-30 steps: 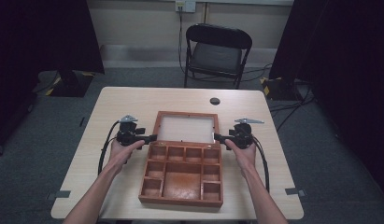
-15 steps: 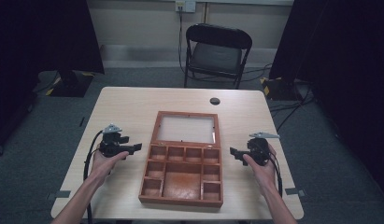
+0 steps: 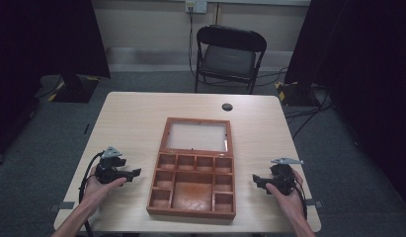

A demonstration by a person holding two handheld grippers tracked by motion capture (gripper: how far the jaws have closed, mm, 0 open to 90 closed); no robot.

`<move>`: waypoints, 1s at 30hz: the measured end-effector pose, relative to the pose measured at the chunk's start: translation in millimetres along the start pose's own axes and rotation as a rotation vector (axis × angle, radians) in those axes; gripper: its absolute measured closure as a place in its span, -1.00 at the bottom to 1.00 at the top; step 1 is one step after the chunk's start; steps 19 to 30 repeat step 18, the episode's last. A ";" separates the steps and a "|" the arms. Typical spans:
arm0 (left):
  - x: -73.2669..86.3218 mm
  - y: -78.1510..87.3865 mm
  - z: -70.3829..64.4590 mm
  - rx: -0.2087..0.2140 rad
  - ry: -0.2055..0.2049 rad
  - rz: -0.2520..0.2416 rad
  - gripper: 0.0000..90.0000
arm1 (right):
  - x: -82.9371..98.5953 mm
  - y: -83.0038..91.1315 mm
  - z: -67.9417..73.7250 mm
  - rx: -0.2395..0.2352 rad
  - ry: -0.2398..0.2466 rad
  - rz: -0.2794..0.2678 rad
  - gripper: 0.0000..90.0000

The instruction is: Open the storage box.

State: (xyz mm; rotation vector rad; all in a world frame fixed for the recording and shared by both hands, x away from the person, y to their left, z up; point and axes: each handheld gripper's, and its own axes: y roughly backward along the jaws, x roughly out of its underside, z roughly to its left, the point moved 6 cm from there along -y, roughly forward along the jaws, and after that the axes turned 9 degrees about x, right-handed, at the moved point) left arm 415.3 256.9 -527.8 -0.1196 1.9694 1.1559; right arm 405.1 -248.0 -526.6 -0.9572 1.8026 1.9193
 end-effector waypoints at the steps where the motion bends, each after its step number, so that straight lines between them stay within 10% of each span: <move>1: 2.9 0.4 0.3 -0.011 0.001 0.001 -0.56 | 3.8 0.0 0.0 0.004 0.010 0.010 -0.67; 8: 15.4 -2.2 3.1 -0.101 -0.100 -0.030 -0.57 | 13.3 -4.5 0.4 0.071 0.064 -0.048 -0.78; 30: 14.7 -5.0 4.0 -0.113 -0.073 -0.049 -0.70 | 14.6 -8.1 -0.7 0.086 0.041 -0.075 -0.91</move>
